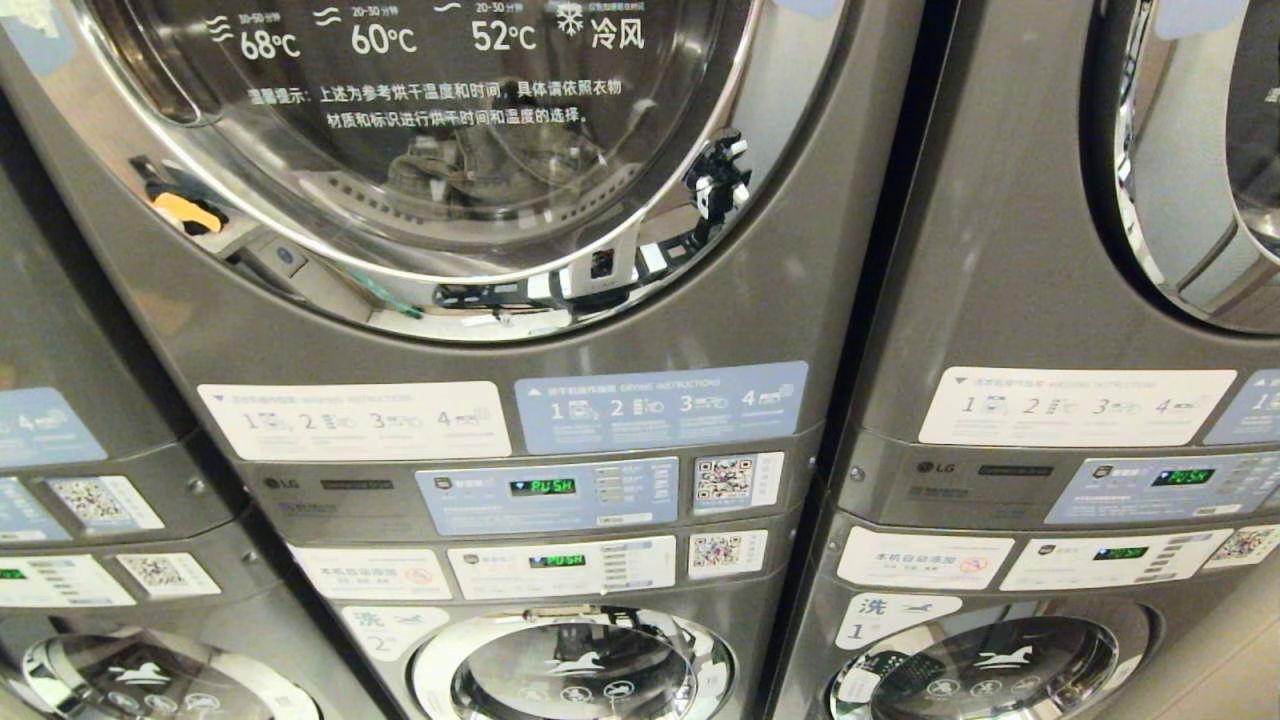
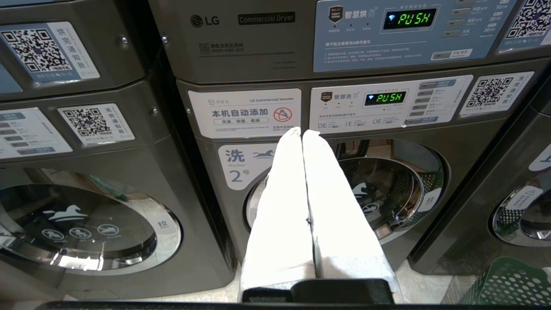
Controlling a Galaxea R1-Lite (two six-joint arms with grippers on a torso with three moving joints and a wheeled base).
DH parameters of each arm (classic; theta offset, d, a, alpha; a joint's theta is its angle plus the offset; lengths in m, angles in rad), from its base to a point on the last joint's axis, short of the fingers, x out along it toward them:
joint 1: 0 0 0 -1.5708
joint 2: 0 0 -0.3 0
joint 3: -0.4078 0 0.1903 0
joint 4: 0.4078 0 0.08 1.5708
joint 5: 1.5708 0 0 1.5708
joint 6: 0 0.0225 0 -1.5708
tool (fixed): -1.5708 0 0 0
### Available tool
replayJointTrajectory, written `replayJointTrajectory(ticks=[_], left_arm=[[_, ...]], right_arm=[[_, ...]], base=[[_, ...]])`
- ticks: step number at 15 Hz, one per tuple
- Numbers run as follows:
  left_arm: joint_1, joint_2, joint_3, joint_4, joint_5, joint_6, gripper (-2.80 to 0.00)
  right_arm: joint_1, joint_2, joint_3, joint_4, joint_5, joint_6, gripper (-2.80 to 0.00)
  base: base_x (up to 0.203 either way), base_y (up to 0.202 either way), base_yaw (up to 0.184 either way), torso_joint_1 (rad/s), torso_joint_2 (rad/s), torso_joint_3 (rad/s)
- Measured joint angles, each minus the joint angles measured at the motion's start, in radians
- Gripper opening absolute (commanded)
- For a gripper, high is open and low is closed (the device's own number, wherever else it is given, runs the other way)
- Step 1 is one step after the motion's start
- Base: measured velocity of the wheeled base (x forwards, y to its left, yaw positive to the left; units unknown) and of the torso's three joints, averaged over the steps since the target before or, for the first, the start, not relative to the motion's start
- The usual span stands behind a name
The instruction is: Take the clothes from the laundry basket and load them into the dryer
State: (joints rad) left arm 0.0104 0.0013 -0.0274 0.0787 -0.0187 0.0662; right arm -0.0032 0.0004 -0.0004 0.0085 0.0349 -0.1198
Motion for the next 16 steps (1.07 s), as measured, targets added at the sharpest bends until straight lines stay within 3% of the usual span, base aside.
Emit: replayJointTrajectory(ticks=[12, 16], left_arm=[[0.0, 0.0, 0.0, -0.001, 0.024, -0.048, -2.8], [0.0, 0.0, 0.0, -0.001, 0.024, -0.048, -2.8]], right_arm=[[0.0, 0.0, 0.0, 0.002, 0.0, -0.001, -2.8], [0.0, 0.0, -0.003, 0.005, -0.003, 0.073, -2.8]], base=[[0.0, 0.0, 0.0, 0.0, 0.0, 0.0], [0.0, 0.0, 0.0, 0.0, 0.0, 0.0]])
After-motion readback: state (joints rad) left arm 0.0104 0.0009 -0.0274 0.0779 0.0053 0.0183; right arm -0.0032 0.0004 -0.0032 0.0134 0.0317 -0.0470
